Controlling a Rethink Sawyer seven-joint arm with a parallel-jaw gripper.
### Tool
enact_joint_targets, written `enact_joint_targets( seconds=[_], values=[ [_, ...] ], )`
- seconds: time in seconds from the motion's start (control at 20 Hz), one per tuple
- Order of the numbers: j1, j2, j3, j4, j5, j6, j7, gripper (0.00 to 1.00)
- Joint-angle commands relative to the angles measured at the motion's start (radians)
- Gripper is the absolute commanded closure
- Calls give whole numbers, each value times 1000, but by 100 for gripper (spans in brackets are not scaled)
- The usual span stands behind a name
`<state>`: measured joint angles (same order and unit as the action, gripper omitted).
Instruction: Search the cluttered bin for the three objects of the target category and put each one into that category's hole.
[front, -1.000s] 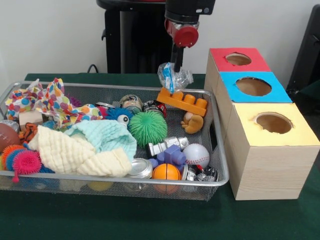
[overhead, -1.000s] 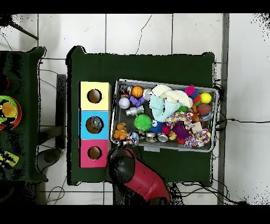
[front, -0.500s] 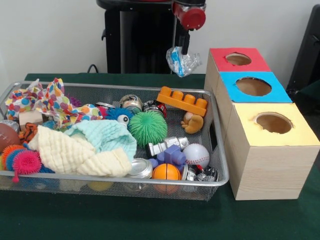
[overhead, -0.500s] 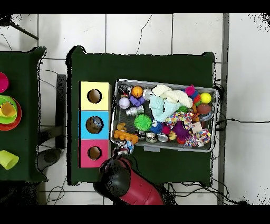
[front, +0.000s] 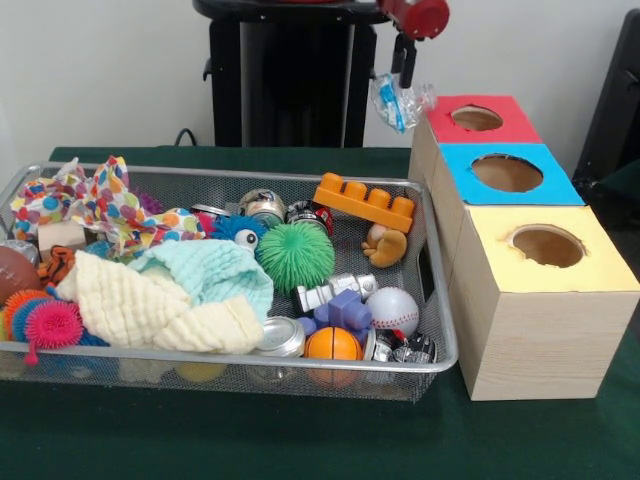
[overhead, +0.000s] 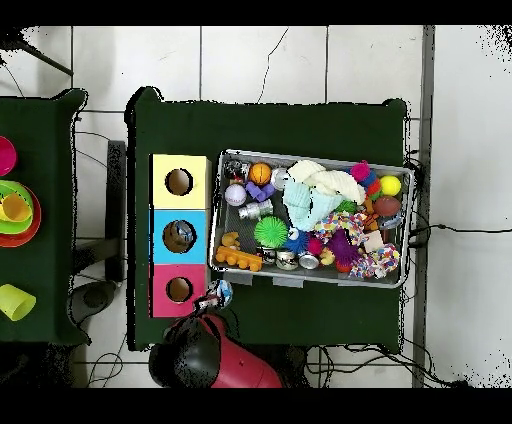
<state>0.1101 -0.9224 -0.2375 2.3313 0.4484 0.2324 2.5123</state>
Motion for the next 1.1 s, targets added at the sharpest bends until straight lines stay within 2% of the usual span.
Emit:
enact_joint_targets(
  seconds=[0.05, 0.45, 0.8, 1.1],
  values=[
    [47, 7, -3, 12, 71, 97, 268, 100],
    [58, 39, 65, 47, 160, 1, 280, 100],
    [138, 70, 48, 25, 236, -2, 334, 100],
    [240, 109, 12, -12, 311, 13, 404, 100]
  ],
)
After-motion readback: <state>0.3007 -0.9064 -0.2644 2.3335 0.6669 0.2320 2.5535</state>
